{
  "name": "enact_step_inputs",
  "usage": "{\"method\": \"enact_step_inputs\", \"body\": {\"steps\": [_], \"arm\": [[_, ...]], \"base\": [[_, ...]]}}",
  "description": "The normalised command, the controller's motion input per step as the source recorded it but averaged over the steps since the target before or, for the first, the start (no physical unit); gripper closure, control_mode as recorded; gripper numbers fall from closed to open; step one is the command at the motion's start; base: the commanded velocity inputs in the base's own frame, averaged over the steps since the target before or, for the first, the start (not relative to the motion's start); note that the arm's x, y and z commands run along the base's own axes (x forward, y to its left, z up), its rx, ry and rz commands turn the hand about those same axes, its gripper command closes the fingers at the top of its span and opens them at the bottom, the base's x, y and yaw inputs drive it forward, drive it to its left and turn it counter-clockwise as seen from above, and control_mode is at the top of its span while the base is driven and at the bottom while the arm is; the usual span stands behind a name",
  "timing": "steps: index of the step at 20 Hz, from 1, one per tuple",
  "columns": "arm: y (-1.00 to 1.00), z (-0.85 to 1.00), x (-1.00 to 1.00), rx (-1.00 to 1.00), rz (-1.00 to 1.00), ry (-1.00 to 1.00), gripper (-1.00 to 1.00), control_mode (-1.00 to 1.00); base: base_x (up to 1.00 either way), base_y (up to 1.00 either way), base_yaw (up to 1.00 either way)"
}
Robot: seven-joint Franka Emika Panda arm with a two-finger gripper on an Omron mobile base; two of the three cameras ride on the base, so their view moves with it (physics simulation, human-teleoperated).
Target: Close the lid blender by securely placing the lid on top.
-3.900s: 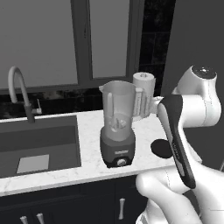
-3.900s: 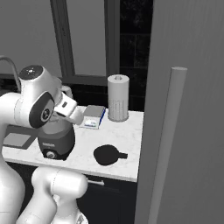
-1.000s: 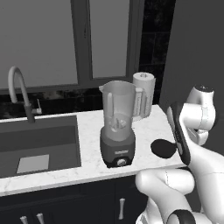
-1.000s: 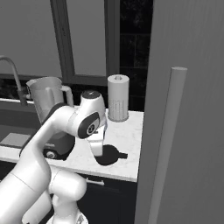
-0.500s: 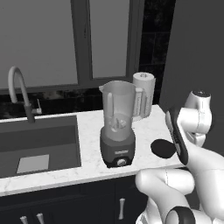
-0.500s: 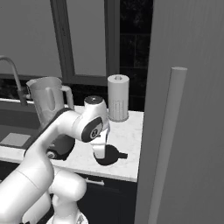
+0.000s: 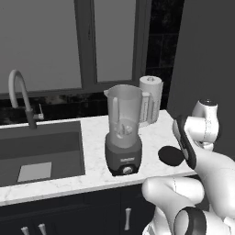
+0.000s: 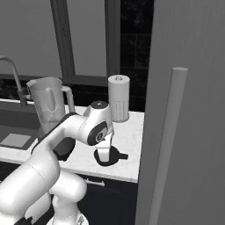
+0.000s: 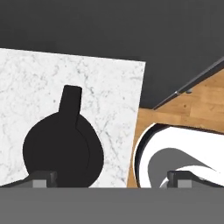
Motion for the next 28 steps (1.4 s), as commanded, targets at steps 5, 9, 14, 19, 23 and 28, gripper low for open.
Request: {"method": "enact_step_inputs", "body": {"steps": [5,9,14,19,23,28], "arm": [[-0.03,-0.25,0.19,0.00,0.00,0.03,-1.00,-1.00],[-0.10,-0.23,0.19,0.00,0.00,0.02,-1.00,-1.00],[-0.20,-0.23,0.13,0.00,0.00,0.02,-1.00,-1.00],[-0.09,-0.19,0.17,0.00,0.00,0.02,-1.00,-1.00],[-0.02,-0.17,0.18,0.00,0.00,0.01,-1.00,-1.00],[-0.04,-0.15,0.18,0.00,0.00,0.00,-1.00,-1.00]], "base": [[0.00,0.00,0.00],[0.00,0.00,0.00],[0.00,0.00,0.00],[0.00,0.00,0.00],[0.00,0.00,0.00],[0.00,0.00,0.00]]}}
